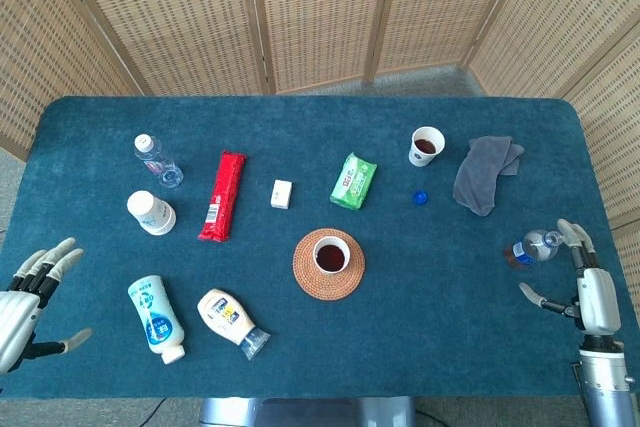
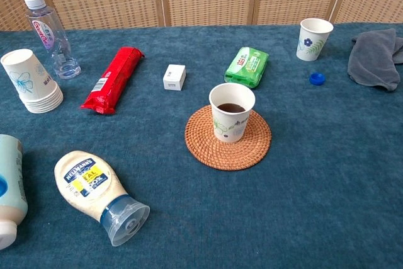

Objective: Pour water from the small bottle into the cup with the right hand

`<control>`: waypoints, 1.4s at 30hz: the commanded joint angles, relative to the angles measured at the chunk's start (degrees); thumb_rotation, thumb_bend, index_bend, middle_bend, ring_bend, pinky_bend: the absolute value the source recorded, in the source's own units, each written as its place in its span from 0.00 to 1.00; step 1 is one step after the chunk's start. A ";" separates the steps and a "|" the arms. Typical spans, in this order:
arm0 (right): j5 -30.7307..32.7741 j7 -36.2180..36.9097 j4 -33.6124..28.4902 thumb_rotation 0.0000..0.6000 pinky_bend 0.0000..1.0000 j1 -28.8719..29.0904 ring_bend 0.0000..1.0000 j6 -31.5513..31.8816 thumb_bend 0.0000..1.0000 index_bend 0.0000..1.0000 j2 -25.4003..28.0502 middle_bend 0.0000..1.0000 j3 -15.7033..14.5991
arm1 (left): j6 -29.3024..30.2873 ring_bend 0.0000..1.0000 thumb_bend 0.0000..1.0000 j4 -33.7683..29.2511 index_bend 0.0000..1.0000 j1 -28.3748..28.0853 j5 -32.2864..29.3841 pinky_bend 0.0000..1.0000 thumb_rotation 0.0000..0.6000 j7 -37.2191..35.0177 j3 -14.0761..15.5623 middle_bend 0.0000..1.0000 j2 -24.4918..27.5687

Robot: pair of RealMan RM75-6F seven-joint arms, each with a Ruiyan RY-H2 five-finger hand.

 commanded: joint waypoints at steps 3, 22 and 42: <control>-0.38 -2.54 1.02 1.00 0.21 -0.34 0.00 1.15 0.00 0.00 0.67 0.00 -0.07 | -0.80 0.00 0.15 -0.39 0.00 -0.25 -0.61 0.00 1.00 1.26 -0.15 0.00 -0.43; -0.52 -8.96 0.95 1.00 0.18 -1.68 0.00 5.48 0.00 0.00 3.05 0.00 1.04 | -0.15 0.00 0.15 -2.25 0.00 1.16 -3.71 0.00 1.00 8.52 -0.93 0.00 -2.52; -0.63 -27.41 -13.58 1.00 0.05 -2.23 0.00 2.53 0.00 0.00 10.93 0.00 -0.58 | 4.46 0.00 0.15 -0.27 0.00 4.62 -8.44 0.00 1.00 15.27 -3.19 0.00 -5.41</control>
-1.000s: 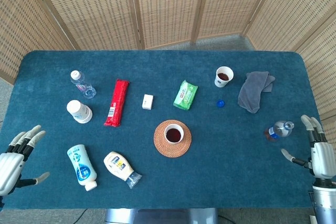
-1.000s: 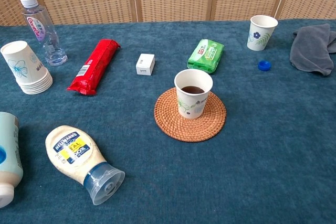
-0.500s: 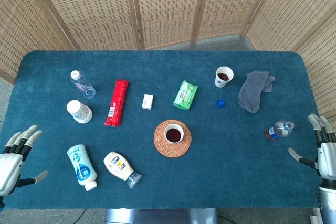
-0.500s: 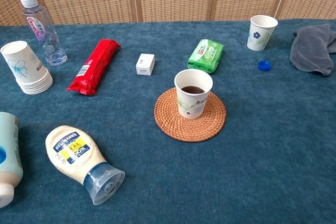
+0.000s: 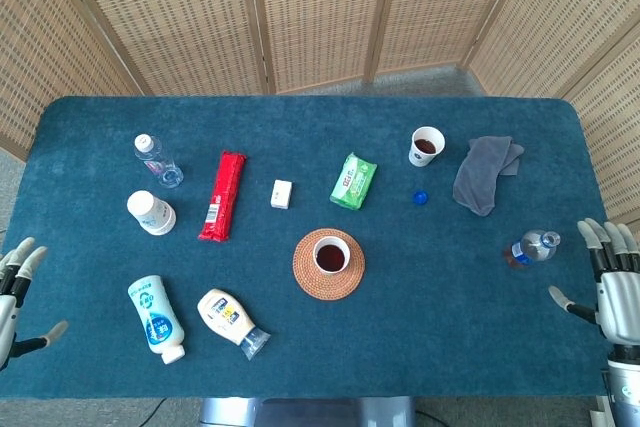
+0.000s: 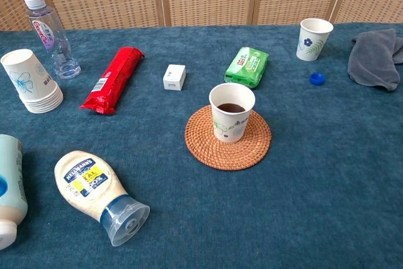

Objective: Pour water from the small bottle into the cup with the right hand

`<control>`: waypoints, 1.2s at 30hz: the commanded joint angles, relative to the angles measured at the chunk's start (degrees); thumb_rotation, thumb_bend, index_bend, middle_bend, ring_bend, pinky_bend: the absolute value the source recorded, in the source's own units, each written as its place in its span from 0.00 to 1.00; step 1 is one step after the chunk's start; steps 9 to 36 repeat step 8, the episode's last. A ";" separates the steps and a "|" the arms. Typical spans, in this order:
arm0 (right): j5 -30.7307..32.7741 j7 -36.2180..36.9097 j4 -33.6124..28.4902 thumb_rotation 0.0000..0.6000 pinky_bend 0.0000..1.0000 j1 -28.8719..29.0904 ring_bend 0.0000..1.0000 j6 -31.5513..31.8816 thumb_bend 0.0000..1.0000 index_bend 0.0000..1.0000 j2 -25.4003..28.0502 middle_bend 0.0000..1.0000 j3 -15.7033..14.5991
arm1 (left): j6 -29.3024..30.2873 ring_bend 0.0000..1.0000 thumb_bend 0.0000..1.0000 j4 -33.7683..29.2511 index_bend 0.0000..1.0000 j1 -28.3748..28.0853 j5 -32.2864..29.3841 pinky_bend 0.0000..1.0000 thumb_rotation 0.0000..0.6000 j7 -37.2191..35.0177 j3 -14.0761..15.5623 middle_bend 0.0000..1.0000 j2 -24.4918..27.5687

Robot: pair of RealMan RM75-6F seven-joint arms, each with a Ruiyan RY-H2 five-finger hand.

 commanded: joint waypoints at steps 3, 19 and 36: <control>0.40 -1.18 -0.21 1.00 0.05 -0.14 0.00 -0.95 0.00 0.00 0.31 0.00 -0.30 | 0.93 0.00 0.15 0.04 0.00 0.43 0.55 0.00 1.00 0.86 -0.12 0.00 -0.03; 0.49 -2.20 -0.53 1.00 0.05 -0.05 0.00 -1.67 0.00 0.00 0.41 0.00 -0.47 | 1.58 0.00 0.15 0.02 0.00 0.87 1.07 0.00 1.00 1.41 -0.11 0.00 -0.24; 0.49 -2.20 -0.53 1.00 0.05 -0.05 0.00 -1.67 0.00 0.00 0.41 0.00 -0.47 | 1.58 0.00 0.15 0.02 0.00 0.87 1.07 0.00 1.00 1.41 -0.11 0.00 -0.24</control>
